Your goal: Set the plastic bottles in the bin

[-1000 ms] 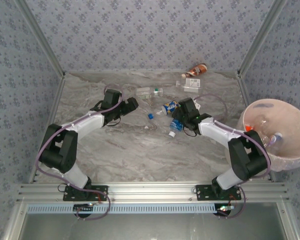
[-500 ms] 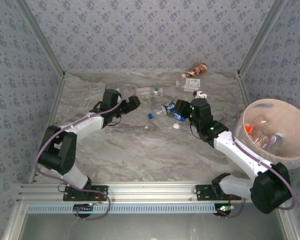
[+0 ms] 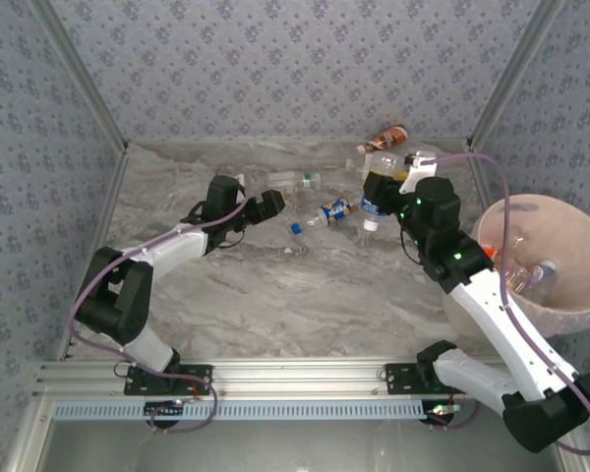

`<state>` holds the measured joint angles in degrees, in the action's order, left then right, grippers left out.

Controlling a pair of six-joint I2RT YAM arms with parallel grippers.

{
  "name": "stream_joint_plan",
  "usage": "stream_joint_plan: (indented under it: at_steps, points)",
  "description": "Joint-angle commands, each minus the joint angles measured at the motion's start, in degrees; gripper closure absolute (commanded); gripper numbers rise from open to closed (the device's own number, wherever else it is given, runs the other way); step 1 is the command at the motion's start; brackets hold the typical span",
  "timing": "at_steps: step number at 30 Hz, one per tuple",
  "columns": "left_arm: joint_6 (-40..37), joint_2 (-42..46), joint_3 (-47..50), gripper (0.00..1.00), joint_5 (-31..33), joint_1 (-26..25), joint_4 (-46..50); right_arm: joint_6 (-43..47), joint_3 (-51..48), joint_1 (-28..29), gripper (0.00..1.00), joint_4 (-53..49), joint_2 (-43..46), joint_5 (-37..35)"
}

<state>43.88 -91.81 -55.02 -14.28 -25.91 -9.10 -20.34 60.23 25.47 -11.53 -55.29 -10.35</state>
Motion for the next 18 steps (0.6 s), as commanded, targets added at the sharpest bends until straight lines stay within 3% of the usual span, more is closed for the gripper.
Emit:
stream_joint_plan:
  at_steps: [1,7,18]
  points:
    - [-1.92,1.77,-1.52,0.02,-0.81,-0.44,-0.56,5.51,3.87,-1.93,0.55,-8.23,2.34,-3.32]
    - [-1.32,0.89,-2.26,0.02,-1.01,-0.78,-0.39,7.41,7.58,-7.9,0.55,-14.14,5.89,-4.33]
    - [-0.02,-0.96,-4.41,0.02,-1.45,-0.91,0.14,8.15,15.84,-24.41,0.55,-24.88,8.0,-3.89]
